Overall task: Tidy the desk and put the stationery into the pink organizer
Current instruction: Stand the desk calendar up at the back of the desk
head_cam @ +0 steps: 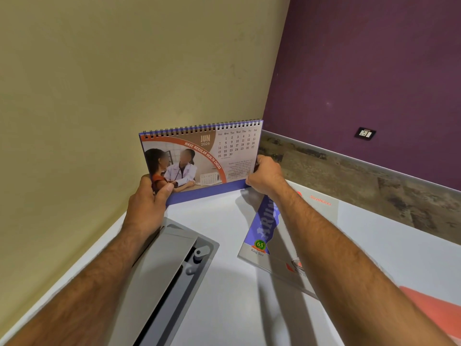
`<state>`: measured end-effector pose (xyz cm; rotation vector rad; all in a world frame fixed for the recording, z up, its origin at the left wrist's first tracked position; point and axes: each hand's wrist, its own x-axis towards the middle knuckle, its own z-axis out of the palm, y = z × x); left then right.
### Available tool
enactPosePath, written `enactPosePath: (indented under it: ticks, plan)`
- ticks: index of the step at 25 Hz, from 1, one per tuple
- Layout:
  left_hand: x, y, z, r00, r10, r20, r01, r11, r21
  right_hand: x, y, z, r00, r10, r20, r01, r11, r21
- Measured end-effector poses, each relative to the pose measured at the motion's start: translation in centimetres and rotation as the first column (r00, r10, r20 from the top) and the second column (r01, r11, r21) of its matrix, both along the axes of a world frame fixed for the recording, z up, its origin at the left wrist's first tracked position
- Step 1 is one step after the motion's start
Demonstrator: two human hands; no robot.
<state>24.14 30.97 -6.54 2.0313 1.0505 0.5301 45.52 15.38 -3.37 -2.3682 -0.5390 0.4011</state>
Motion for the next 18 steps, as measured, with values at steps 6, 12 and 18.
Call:
enactPosePath:
  ticks: [6,12,18]
  plan:
    - [-1.8,-0.3,2.2,1.000,0.024,0.001,-0.024,0.999,0.037,-0.9,-2.8,1.9,0.997,-0.057,0.054,0.056,0.998,0.006]
    - [-4.0,-2.7,7.7,0.992,0.078,-0.095,-0.039,0.934,0.354,-4.3,-8.8,6.7,0.962,-0.031,0.270,0.010,0.997,0.081]
    - [-4.4,-9.1,14.8,0.979,-0.176,-0.100,0.201,0.773,0.602,-9.8,-17.3,10.2,0.867,0.093,0.490,-0.073,0.996,-0.059]
